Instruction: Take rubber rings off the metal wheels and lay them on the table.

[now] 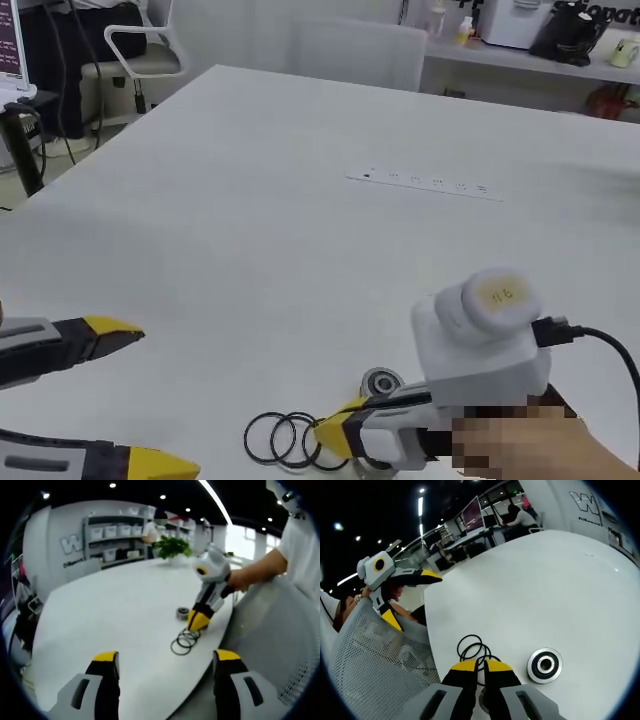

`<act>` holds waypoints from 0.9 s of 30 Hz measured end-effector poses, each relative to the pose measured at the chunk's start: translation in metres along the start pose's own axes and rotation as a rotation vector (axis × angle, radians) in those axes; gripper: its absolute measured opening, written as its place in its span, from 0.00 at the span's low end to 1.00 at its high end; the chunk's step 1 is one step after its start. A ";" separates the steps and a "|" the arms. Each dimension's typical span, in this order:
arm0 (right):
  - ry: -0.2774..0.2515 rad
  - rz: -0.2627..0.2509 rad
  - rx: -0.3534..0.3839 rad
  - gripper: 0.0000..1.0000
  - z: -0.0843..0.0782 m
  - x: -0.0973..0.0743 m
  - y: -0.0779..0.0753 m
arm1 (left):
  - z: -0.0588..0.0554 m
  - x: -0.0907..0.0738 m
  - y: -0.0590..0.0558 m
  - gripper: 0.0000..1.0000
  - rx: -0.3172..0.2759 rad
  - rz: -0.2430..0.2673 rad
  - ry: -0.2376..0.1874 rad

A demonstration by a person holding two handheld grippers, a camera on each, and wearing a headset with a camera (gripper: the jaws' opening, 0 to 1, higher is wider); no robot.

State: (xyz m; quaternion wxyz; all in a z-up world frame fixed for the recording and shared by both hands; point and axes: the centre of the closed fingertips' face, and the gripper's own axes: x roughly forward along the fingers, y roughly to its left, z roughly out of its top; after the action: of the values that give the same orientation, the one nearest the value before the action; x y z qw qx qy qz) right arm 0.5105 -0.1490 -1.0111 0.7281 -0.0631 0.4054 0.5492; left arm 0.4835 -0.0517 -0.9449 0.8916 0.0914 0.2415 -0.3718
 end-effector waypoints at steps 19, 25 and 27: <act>-0.003 -0.030 -0.043 0.02 0.002 -0.004 -0.005 | 0.000 -0.001 -0.001 0.77 -0.008 0.008 -0.005; -0.020 -0.051 -0.080 0.09 0.008 -0.011 -0.007 | 0.003 0.000 -0.001 0.77 0.002 0.002 -0.009; -0.030 -0.058 -0.086 0.11 0.012 -0.015 -0.006 | 0.005 0.001 -0.002 0.78 0.003 -0.002 -0.011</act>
State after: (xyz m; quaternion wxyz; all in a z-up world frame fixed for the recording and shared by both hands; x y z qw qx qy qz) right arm 0.5209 -0.1561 -0.9957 0.7462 -0.0980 0.3686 0.5457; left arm 0.4845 -0.0555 -0.9409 0.8923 0.0906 0.2364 -0.3738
